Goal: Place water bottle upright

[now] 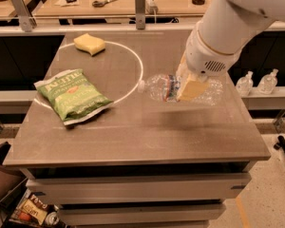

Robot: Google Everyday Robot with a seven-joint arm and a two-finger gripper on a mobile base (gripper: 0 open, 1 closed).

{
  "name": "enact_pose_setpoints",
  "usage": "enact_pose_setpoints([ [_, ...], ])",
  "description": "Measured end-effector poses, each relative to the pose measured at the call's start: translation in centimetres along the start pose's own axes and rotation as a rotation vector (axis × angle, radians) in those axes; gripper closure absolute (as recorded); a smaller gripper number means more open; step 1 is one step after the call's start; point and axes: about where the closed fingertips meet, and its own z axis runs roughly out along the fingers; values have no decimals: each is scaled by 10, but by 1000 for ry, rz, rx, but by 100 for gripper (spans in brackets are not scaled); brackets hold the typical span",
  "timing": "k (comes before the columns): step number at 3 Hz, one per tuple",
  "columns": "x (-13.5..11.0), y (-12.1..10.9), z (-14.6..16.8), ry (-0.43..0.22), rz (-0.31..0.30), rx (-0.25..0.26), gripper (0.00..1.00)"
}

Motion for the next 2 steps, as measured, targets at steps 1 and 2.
enact_pose_setpoints([
  [1,13,-15,-27,-137,-20,35,100],
  [2,20,-32,-52,-283,-50,85,100],
])
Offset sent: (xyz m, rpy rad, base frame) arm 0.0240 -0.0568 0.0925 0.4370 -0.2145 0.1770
